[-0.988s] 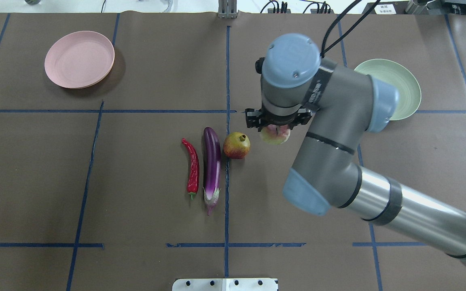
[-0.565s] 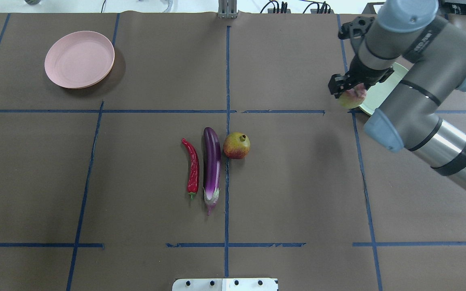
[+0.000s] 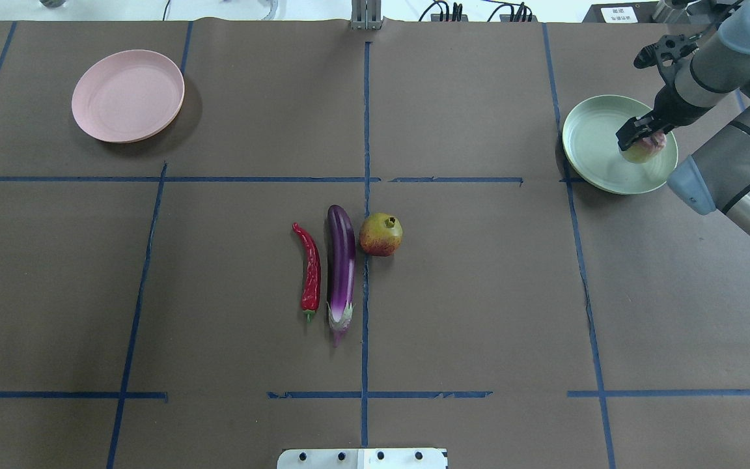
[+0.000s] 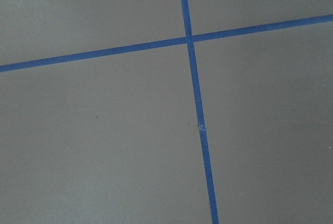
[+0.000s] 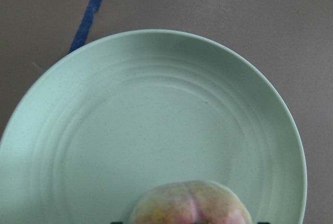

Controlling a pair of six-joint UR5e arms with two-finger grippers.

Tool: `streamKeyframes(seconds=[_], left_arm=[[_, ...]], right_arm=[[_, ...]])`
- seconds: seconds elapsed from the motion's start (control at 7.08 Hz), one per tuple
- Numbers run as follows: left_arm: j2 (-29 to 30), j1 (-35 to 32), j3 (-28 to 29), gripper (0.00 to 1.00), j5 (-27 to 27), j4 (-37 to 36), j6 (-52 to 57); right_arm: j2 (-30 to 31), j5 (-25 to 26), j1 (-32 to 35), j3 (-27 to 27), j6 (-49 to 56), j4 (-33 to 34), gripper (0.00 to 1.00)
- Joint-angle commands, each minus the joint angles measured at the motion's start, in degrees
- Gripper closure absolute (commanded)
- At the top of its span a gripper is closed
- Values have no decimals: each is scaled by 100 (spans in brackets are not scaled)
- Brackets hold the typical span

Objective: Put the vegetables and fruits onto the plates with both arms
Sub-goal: 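Carry the peach to the pale green plate and release it, then return the right gripper to the apple and grasp it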

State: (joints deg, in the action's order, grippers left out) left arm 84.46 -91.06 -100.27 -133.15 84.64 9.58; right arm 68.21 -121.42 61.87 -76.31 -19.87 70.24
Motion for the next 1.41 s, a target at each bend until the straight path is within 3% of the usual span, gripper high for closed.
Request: streamKeyframes(seconds=[0.0,0.14,0.28,0.42,0.71,0.99,1.27], left_arm=[[0,0,-2,0,0,-9,0],[0,0,-10,0,0,0,0],[0,0,-10,0,0,0,0],[0,0,-10,0,0,0,9],[0,9,-10,0,-9,0,9],[0,9,-10,0,0,9,9],[0,9,7,0,0,0,9]], right_arm=[[-35,-74,9,-93,-9,-20,0],[-123,-135,0,-399,-9,7,0],[-324,-153,-35,-846,-296,538,0],[-665,-101,-313,-1277,-925,1213,0],[-1359,248,-1269,-1553,-2575,1325,0],[-2333,1423,-2473,-1196,-3932,1544,0],[-2987,1822,-3038,-607,-4393,1746,0]])
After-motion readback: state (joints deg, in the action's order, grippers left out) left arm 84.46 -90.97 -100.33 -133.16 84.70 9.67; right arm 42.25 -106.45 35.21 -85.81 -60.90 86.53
